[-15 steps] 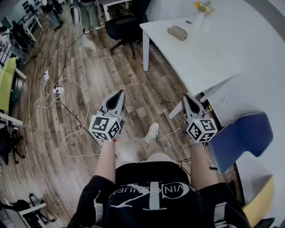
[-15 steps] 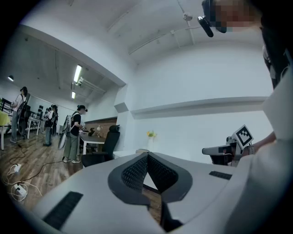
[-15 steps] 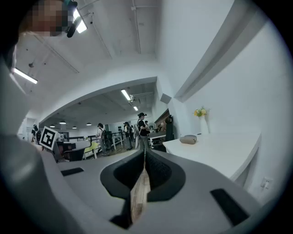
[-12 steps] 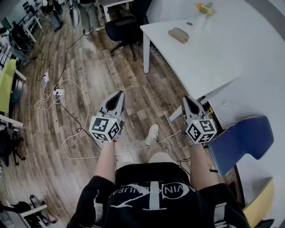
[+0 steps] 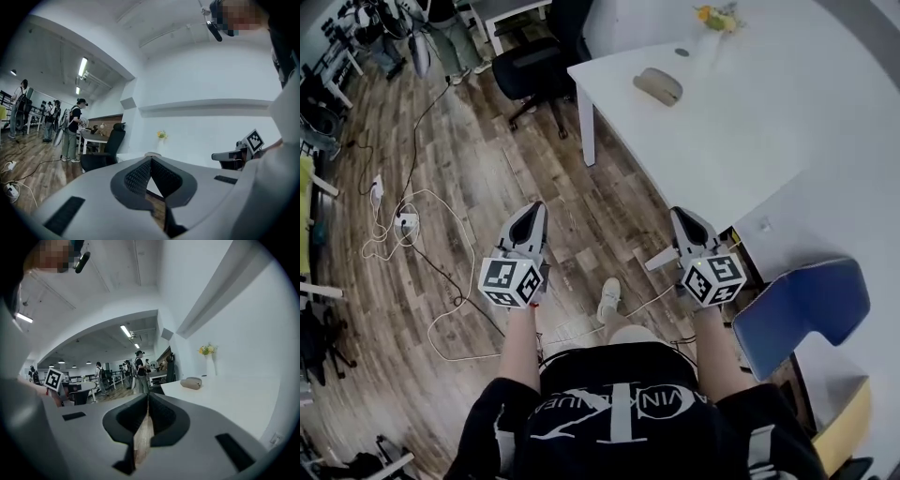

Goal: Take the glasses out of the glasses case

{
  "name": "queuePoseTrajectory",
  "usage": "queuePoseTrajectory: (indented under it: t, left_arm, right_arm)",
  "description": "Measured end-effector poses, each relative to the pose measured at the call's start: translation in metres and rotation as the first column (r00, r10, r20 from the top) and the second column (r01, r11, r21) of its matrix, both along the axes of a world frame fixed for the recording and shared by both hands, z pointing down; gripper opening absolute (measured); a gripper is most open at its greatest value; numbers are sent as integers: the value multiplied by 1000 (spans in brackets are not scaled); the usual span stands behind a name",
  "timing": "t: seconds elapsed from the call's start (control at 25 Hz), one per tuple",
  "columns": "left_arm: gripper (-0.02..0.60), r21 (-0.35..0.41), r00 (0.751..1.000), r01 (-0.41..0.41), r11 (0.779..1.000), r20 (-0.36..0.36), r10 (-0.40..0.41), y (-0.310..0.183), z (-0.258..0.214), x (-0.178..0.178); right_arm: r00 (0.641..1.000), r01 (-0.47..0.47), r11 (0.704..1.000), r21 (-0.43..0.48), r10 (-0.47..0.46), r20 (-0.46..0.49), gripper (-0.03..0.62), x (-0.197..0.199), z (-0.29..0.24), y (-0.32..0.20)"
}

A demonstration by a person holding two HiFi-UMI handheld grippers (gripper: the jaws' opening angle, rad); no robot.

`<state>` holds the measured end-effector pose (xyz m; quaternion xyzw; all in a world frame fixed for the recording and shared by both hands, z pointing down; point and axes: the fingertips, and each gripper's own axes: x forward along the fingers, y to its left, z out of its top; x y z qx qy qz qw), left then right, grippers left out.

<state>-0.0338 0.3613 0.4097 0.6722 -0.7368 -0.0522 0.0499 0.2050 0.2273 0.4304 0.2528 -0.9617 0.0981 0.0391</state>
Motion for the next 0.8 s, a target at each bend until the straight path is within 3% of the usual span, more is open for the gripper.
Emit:
queuePoseTrajectory:
  t: [0.4,0.8]
  left_arm:
    - [12,-25,1000,-16,1000,1,16,-106,-5,-53]
    - [12,-46,1000,-14,999,0,14,-171,-1,-81]
  right_arm:
    - [1000,10,1000,1,-10,-2,31,-64,-2,-98]
    - [1000,10,1000,-9,-10,-9,34,-98,5,-162]
